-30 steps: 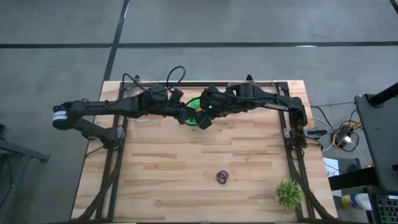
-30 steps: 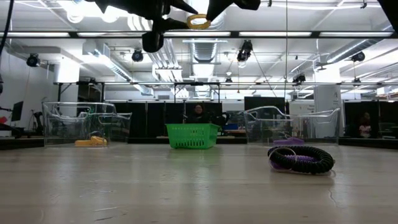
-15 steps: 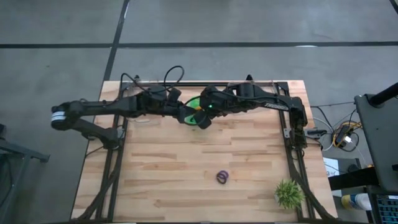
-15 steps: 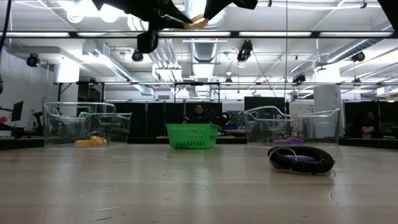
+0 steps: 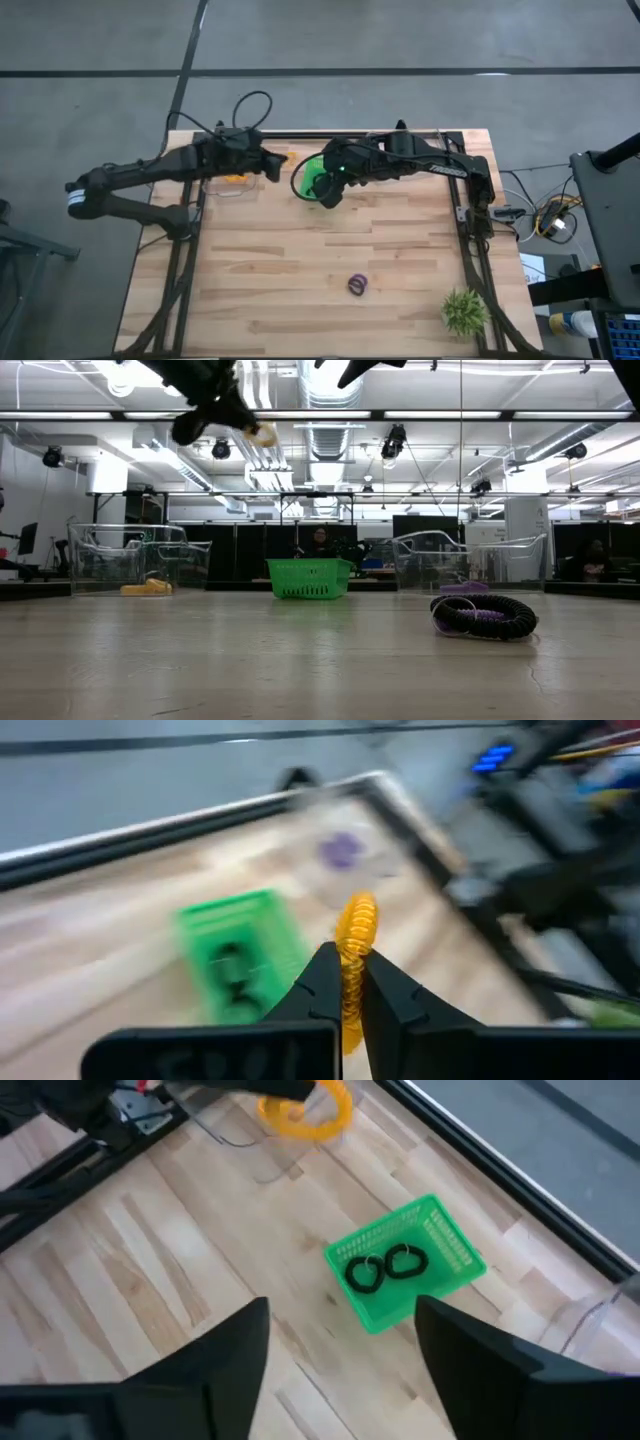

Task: Sort spring keychains
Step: Put the yellow spring keychain into the left transparent bin, then put the black spring keychain into the green bin

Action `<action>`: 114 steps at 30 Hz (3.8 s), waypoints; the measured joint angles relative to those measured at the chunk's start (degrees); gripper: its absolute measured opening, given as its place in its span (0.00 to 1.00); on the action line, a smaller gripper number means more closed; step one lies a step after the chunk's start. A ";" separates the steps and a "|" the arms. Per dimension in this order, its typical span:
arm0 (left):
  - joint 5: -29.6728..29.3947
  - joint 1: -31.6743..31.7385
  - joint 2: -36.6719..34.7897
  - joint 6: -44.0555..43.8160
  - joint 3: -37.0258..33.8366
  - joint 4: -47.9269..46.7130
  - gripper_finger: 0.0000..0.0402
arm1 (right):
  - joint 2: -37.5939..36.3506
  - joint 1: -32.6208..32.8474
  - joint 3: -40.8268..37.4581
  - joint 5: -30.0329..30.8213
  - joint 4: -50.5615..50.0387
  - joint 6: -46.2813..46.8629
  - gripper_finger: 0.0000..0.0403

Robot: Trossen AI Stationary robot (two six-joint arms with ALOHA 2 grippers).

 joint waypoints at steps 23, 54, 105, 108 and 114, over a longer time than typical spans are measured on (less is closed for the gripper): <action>-21.40 15.85 1.18 7.93 -1.94 -30.87 0.03 | -3.63 0.24 0.00 -0.14 5.77 -7.07 0.66; -8.82 23.25 7.15 4.81 -7.43 -27.71 0.23 | -4.20 3.03 -0.11 -0.59 4.37 -9.83 0.69; 7.18 0.72 2.45 1.11 28.24 -15.85 0.45 | -2.78 18.67 -45.18 -21.34 22.50 19.18 0.58; 7.28 -0.32 2.45 1.01 28.22 -13.49 0.45 | -1.32 19.70 -45.23 -21.55 22.91 19.47 0.57; 8.64 -1.94 2.43 0.65 28.26 -10.67 0.45 | 2.10 21.59 -45.18 -22.91 23.82 20.43 0.57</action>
